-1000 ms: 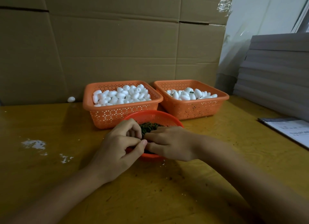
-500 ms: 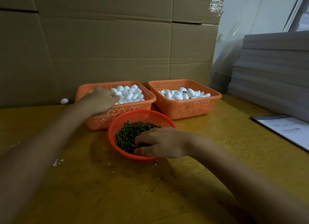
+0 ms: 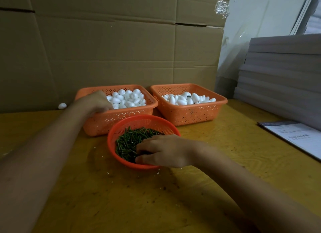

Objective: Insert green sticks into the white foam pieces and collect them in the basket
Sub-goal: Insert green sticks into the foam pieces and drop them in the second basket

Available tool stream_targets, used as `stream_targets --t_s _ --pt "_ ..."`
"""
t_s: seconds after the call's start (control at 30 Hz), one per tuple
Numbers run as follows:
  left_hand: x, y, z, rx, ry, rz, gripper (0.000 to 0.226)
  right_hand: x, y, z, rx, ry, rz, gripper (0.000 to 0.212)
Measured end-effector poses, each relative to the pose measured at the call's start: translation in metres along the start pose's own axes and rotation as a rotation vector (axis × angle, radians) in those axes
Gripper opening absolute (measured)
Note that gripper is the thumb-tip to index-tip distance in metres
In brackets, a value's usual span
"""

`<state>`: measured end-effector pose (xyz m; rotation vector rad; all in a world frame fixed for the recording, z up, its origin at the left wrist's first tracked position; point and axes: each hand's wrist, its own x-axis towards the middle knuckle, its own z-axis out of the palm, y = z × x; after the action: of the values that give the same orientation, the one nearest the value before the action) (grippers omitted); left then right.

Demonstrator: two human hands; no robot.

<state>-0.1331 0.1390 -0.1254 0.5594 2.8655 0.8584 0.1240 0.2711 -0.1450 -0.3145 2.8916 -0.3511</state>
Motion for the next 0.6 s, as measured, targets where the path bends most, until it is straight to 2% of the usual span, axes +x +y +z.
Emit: stream_targets --t_s 0.07,0.1,0.2,0.23,0.33,0.4,0.43,0.53,0.6 --pt "0.002 -0.003 0.001 -0.033 0.048 0.043 0.025 0.000 0.000 0.000 0.001 0.003 0.004 0.016" --pt "0.003 -0.004 0.002 -0.064 0.077 0.067 0.021 0.000 -0.001 0.000 0.000 0.003 0.004 0.016" --pt "0.005 -0.009 0.006 -0.153 0.200 0.091 0.029 0.001 0.000 0.001 -0.019 0.006 -0.002 0.016" --pt "0.007 -0.011 0.007 -0.169 0.246 0.111 0.038 0.001 0.001 0.001 -0.023 0.009 -0.001 0.016" --pt "0.003 -0.017 0.005 -0.168 0.312 0.194 0.096 0.001 0.002 0.002 0.000 0.033 0.010 0.024" --pt "-0.001 -0.018 0.004 -0.157 0.327 0.211 0.108 0.002 0.004 0.003 0.048 0.081 0.009 0.028" --pt "-0.002 -0.018 0.003 -0.171 0.328 0.223 0.099 0.002 0.006 0.003 0.053 0.115 0.002 0.029" --pt "-0.013 -0.015 0.003 -0.321 0.341 0.294 0.045 0.004 0.008 0.006 -0.012 0.257 -0.029 0.023" --pt "-0.023 -0.012 0.004 -0.448 0.407 0.355 0.031 0.004 0.007 0.007 -0.006 0.392 -0.056 0.016"
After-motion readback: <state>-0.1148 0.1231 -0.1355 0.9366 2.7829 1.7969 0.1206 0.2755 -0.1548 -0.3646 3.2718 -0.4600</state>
